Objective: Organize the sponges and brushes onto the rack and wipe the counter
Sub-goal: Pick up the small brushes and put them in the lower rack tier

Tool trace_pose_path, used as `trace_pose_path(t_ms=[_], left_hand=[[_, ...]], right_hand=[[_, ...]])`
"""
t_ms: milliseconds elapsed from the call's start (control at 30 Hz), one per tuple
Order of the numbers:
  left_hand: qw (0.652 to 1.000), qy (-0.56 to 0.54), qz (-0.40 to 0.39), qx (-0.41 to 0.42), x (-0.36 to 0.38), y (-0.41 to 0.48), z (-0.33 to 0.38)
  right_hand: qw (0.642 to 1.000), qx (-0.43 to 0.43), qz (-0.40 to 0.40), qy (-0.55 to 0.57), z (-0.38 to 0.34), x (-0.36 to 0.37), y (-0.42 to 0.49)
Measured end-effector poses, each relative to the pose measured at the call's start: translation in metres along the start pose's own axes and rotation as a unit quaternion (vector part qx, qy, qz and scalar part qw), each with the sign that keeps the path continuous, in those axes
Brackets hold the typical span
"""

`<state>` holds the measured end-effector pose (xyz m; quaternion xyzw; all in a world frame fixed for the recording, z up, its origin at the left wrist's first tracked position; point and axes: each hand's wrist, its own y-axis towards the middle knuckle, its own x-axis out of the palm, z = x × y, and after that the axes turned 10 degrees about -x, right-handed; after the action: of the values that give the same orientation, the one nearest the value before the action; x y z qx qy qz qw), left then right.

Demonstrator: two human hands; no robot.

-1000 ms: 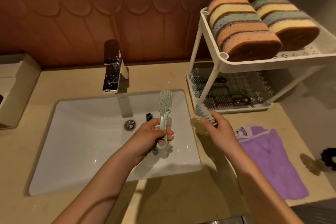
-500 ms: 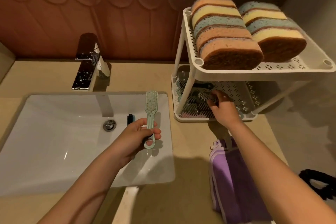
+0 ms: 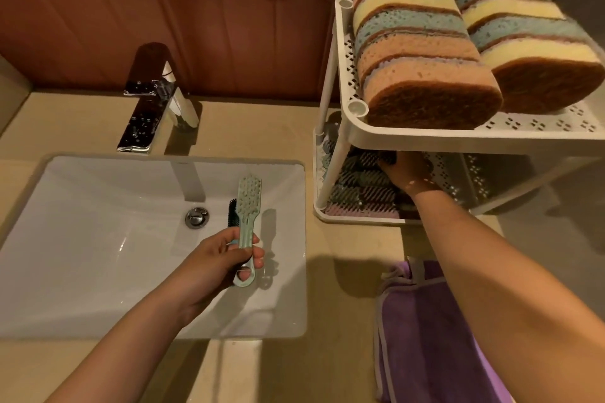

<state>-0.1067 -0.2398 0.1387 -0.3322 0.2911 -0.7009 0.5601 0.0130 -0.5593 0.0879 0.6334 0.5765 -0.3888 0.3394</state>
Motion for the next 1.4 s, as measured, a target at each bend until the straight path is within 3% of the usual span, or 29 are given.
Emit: trace_pose_path(t_ms=[133, 533, 733, 933, 1100, 1233, 1400], left_hand=[[1.000, 0.004, -0.003, -0.003, 0.003, 0.000, -0.003], [1.000, -0.007, -0.028, -0.009, 0.007, -0.001, -0.008], [0.999, 0.007, -0.033, -0.006, 0.007, -0.005, -0.008], [0.998, 0.028, -0.051, 0.021, 0.010, -0.010, -0.006], [0.992, 0.106, -0.045, 0.059, 0.013, -0.011, -0.009], [0.940, 0.293, 0.019, 0.173, 0.016, -0.010, -0.013], [0.859, 0.429, 0.069, 0.269, 0.028, -0.010, -0.019]], right_hand=[[0.997, 0.029, 0.000, 0.078, 0.002, 0.005, 0.000], [0.996, 0.024, -0.015, 0.090, 0.010, 0.007, -0.015], [0.989, 0.002, 0.071, 0.129, -0.012, 0.001, -0.039], [0.955, 0.030, 0.096, 0.280, -0.072, -0.004, -0.098], [0.920, 0.011, 0.051, 0.389, -0.127, 0.001, -0.148], [0.902, 0.037, 0.021, 0.430, -0.151, 0.017, -0.169], [0.887, 0.073, 0.067, 0.451, -0.156, 0.031, -0.181]])
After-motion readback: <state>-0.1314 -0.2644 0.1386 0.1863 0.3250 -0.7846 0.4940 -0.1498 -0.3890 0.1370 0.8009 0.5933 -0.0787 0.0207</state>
